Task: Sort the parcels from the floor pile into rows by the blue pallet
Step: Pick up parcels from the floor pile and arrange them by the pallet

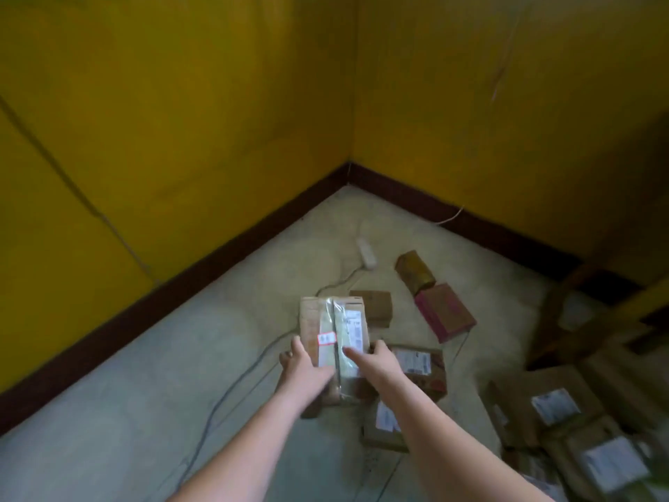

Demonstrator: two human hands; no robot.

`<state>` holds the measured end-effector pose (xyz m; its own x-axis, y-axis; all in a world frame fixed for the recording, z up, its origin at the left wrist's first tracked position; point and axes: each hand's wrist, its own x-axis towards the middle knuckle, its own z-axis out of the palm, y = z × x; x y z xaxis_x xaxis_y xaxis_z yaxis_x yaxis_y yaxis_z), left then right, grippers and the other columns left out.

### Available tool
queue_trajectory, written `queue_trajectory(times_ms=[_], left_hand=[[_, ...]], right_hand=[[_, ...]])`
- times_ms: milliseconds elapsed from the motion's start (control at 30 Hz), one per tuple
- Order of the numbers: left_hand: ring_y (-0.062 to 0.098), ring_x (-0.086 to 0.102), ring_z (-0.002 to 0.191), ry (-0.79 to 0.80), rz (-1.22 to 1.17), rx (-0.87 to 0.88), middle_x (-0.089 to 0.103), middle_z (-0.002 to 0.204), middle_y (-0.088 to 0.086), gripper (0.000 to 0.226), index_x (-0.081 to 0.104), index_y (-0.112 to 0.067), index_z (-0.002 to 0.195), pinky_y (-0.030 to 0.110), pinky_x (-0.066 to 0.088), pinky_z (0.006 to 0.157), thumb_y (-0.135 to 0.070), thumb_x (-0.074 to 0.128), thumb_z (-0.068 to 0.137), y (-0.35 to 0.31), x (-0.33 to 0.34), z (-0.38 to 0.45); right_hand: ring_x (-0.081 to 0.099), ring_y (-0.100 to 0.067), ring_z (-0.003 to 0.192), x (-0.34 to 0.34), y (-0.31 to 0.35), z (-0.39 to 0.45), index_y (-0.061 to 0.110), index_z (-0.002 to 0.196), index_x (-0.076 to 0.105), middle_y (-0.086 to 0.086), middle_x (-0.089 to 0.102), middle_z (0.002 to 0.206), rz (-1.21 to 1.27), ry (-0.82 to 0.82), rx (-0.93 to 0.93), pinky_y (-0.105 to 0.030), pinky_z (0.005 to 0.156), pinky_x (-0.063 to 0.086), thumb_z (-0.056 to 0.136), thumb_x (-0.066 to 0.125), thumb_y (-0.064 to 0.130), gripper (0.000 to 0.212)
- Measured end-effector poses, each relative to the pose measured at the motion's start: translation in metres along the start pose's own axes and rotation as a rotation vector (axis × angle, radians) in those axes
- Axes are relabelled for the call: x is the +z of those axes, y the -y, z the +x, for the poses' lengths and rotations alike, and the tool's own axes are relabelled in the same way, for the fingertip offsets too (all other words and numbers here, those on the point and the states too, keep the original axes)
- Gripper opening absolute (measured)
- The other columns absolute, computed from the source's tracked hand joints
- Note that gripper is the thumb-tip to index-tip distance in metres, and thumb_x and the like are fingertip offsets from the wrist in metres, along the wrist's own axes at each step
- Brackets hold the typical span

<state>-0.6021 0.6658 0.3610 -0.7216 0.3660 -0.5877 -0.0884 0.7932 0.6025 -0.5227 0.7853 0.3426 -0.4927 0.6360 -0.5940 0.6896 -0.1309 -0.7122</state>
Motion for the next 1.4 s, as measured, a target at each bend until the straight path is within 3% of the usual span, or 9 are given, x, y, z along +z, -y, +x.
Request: queue_trajectory(times_ms=[133, 333, 433, 533, 667, 900, 1067, 1300, 1400], left_hand=[[0.031, 0.044, 0.128, -0.095, -0.047, 0.275, 0.034, 0.146, 0.016, 0.097, 0.009, -0.019, 0.151, 0.032, 0.039, 0.098, -0.03, 0.072, 0.078, -0.158, -0.102, -0.149], [0.012, 0.056, 0.115, -0.033, -0.273, 0.756, 0.047, 0.131, -0.005, 0.079, 0.037, -0.031, 0.138, 0.036, 0.051, 0.096, -0.044, 0.08, 0.073, -0.313, -0.222, -0.374], [0.013, 0.051, 0.122, 0.075, -0.271, 1.004, 0.038, 0.131, -0.021, 0.067, 0.044, -0.045, 0.132, 0.042, 0.052, 0.097, -0.055, 0.076, 0.074, -0.335, -0.234, -0.465], [0.004, 0.036, 0.129, 0.147, -0.205, 1.248, 0.031, 0.128, -0.037, 0.066, 0.039, -0.059, 0.126, 0.037, 0.044, 0.101, -0.078, 0.063, 0.068, -0.329, -0.22, -0.546], [0.019, 0.038, 0.137, 0.468, -0.164, 1.445, 0.029, 0.148, -0.006, 0.084, 0.028, -0.051, 0.138, 0.048, 0.044, 0.106, -0.077, 0.066, 0.068, -0.321, -0.173, -0.628], [0.01, 0.044, 0.121, 0.76, -0.162, 1.427, 0.032, 0.135, -0.01, 0.095, 0.026, -0.068, 0.125, 0.035, 0.044, 0.097, -0.095, 0.061, 0.041, -0.302, -0.024, -0.808], [0.022, 0.059, 0.12, 1.129, -0.176, 1.299, 0.047, 0.14, -0.004, 0.095, 0.039, -0.066, 0.126, 0.051, 0.051, 0.096, -0.083, 0.077, 0.04, -0.255, 0.118, -0.953], [-0.016, 0.056, 0.103, 1.362, -0.052, 1.318, 0.051, 0.1, -0.051, 0.074, 0.039, -0.064, 0.114, 0.013, 0.051, 0.082, -0.071, 0.07, 0.046, -0.204, 0.262, -1.132], [0.013, 0.046, 0.13, 1.418, 0.005, 1.271, 0.034, 0.138, -0.021, 0.084, 0.032, -0.075, 0.125, 0.043, 0.046, 0.105, -0.082, 0.071, 0.051, -0.197, 0.324, -1.154]], right_hand=[[0.06, -0.017, 0.096, -0.117, 0.149, -0.151, 0.011, 0.122, 0.041, -0.006, 0.061, 0.117, 0.174, -0.138, -0.159, -0.027, 0.073, 0.046, 0.082, 0.074, 0.042, 0.06], [0.064, -0.015, 0.107, -0.272, 0.285, -0.407, 0.023, 0.141, 0.037, 0.002, 0.058, 0.125, 0.435, -0.375, -0.504, -0.04, 0.09, 0.057, 0.071, 0.081, 0.052, 0.087], [0.069, -0.012, 0.098, -0.309, 0.283, -0.519, 0.032, 0.121, 0.057, 0.007, 0.064, 0.114, 0.579, -0.49, -0.637, -0.034, 0.081, 0.06, 0.073, 0.079, 0.054, 0.057], [0.073, -0.015, 0.093, -0.331, 0.243, -0.614, 0.036, 0.116, 0.058, 0.007, 0.073, 0.105, 0.77, -0.563, -0.661, -0.039, 0.081, 0.059, 0.082, 0.074, 0.043, 0.039], [0.072, -0.023, 0.098, -0.353, 0.175, -0.727, 0.034, 0.121, 0.057, -0.001, 0.074, 0.109, 0.98, -0.609, -0.659, -0.047, 0.088, 0.057, 0.083, 0.071, 0.037, 0.04], [0.068, -0.011, 0.106, -0.415, 0.01, -0.886, 0.045, 0.126, 0.053, 0.013, 0.071, 0.115, 0.875, -0.974, -0.614, -0.042, 0.095, 0.054, 0.059, 0.086, 0.059, 0.076], [0.071, -0.011, 0.099, -0.469, -0.142, -1.012, 0.036, 0.122, 0.06, 0.011, 0.074, 0.108, 0.904, -1.125, -0.505, -0.038, 0.093, 0.056, 0.07, 0.081, 0.054, 0.059], [0.072, -0.017, 0.099, -0.532, -0.31, -1.137, 0.036, 0.123, 0.061, 0.006, 0.073, 0.113, 1.013, -1.272, -0.393, -0.037, 0.086, 0.059, 0.082, 0.074, 0.048, 0.044], [0.072, -0.016, 0.098, -0.555, -0.36, -1.157, 0.034, 0.125, 0.06, 0.006, 0.073, 0.113, 1.039, -1.303, -0.352, -0.035, 0.084, 0.059, 0.088, 0.069, 0.041, 0.038]])
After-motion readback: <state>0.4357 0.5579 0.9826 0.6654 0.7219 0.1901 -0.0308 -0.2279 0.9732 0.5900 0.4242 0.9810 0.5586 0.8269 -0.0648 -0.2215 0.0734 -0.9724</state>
